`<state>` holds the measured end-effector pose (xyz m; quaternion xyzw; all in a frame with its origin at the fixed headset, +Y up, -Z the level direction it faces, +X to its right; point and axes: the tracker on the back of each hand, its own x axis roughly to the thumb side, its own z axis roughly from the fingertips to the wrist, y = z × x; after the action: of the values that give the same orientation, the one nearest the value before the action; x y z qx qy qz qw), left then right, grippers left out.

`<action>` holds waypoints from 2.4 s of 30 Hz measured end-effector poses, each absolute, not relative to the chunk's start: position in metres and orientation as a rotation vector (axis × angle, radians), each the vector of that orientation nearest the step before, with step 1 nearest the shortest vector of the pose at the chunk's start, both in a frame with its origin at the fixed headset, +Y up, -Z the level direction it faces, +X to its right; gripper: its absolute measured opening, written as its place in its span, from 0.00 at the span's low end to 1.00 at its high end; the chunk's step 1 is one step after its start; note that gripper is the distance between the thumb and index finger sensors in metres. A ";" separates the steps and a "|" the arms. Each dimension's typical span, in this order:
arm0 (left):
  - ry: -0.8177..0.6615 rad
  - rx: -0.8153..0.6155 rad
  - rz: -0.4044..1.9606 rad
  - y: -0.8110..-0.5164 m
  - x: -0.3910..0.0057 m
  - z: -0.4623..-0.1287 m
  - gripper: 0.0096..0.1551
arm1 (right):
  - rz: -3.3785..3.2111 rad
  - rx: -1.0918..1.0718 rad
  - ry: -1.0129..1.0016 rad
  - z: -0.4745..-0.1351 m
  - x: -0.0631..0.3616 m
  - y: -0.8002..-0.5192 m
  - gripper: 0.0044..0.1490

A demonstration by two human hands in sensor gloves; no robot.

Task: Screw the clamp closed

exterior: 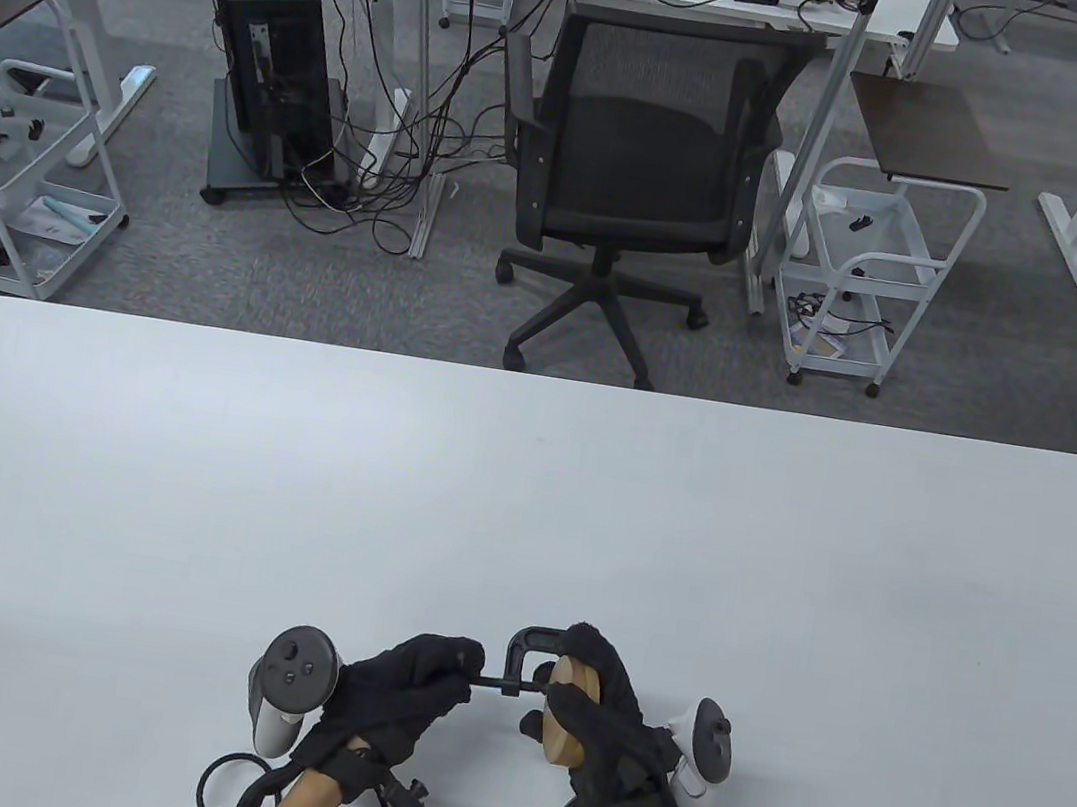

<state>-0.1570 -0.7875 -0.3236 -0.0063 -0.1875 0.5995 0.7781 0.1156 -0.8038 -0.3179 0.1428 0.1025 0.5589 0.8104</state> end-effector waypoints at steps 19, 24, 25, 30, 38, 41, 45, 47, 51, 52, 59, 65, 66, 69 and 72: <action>-0.245 -0.260 1.351 -0.808 -0.162 -0.326 0.43 | 1.192 0.323 0.227 -0.318 0.117 -0.800 0.50; -0.289 -0.210 1.384 -0.807 -0.161 -0.327 0.40 | 1.201 0.327 0.232 -0.317 0.115 -0.800 0.50; -0.302 -0.196 1.387 -0.806 -0.161 -0.327 0.40 | 1.200 0.327 0.234 -0.317 0.115 -0.801 0.50; -0.354 -0.093 1.371 -0.798 -0.160 -0.327 0.35 | 1.203 0.323 0.235 -0.317 0.115 -0.801 0.50; -0.432 0.033 1.312 -0.788 -0.160 -0.324 0.26 | 1.207 0.317 0.234 -0.317 0.114 -0.801 0.50; -0.424 0.045 1.279 -0.787 -0.159 -0.323 0.25 | 1.201 0.306 0.230 -0.317 0.115 -0.802 0.50; -0.421 0.055 1.264 -0.787 -0.157 -0.323 0.25 | 1.198 0.302 0.230 -0.317 0.116 -0.802 0.50; -0.417 0.034 1.277 -0.788 -0.157 -0.324 0.26 | 1.194 0.303 0.232 -0.318 0.116 -0.802 0.50; -0.361 0.028 1.190 -0.790 -0.158 -0.323 0.37 | 1.201 0.286 0.211 -0.318 0.118 -0.801 0.50; -0.360 0.033 1.155 -0.791 -0.158 -0.323 0.39 | 1.199 0.287 0.201 -0.318 0.119 -0.802 0.50; -0.266 0.000 1.177 -0.799 -0.162 -0.324 0.39 | 1.180 0.274 0.198 -0.319 0.121 -0.802 0.50; -0.260 -0.190 1.281 -0.811 -0.161 -0.327 0.44 | 1.192 0.305 0.226 -0.318 0.118 -0.802 0.50; -0.269 -0.215 1.308 -0.812 -0.160 -0.327 0.46 | 1.196 0.306 0.226 -0.318 0.117 -0.802 0.50; -0.290 -0.234 1.379 -0.814 -0.157 -0.327 0.44 | 1.189 0.312 0.234 -0.318 0.117 -0.802 0.50; -0.320 -0.221 1.376 -0.811 -0.157 -0.327 0.39 | 1.182 0.305 0.235 -0.317 0.118 -0.802 0.50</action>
<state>-0.1567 -0.8109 -0.3274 -0.1014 -0.1466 0.6308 0.7552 0.1177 -0.8023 -0.3173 0.1430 0.1100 0.5537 0.8129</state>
